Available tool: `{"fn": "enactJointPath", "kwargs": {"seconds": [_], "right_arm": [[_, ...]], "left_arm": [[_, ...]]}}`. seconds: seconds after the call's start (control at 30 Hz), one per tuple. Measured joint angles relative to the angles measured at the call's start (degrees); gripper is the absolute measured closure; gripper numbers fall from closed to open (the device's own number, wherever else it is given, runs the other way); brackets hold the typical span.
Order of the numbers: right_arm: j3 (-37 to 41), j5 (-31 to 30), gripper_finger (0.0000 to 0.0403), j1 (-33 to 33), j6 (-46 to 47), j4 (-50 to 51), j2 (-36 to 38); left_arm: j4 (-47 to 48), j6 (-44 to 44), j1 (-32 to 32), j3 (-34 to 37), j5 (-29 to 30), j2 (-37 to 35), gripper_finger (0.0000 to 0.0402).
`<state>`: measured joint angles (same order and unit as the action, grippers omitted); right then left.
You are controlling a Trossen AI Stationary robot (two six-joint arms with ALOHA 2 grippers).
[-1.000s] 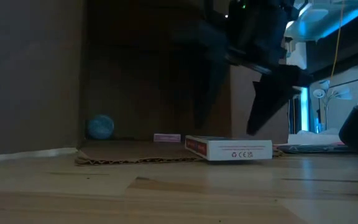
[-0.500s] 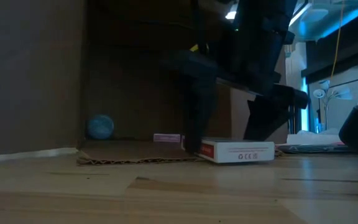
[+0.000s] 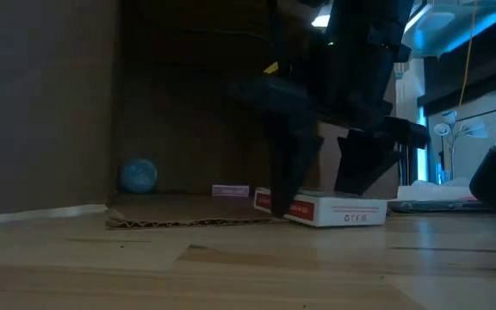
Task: Unpack boxes
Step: Remove the red playing cards from the cardboard box
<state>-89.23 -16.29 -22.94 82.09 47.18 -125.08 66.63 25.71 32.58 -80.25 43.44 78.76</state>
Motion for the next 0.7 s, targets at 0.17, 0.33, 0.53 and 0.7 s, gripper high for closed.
{"fn": "enactJointPath", "kwargs": {"seconds": [0.17,0.33,0.53,0.7], "right_arm": [[-5.09,-1.85,0.0113,-0.59,-4.29,7.26,-0.71],[-11.52,-1.93,0.0104,-0.61,-9.16,21.94,-0.55],[-15.5,-5.35,0.0113,-0.45,-10.89,42.15,-0.41],[-12.83,-5.16,0.0113,0.24,-14.84,42.76,0.82]], "left_arm": [[-0.05,0.02,0.0,0.0,-0.02,0.0,0.0398],[-0.04,0.02,0.02,0.0,-0.02,0.0,0.0398],[0.41,0.04,0.02,0.0,-0.02,0.0,0.0398],[4.85,3.12,0.11,-0.11,0.24,-0.01,0.0398]]}}
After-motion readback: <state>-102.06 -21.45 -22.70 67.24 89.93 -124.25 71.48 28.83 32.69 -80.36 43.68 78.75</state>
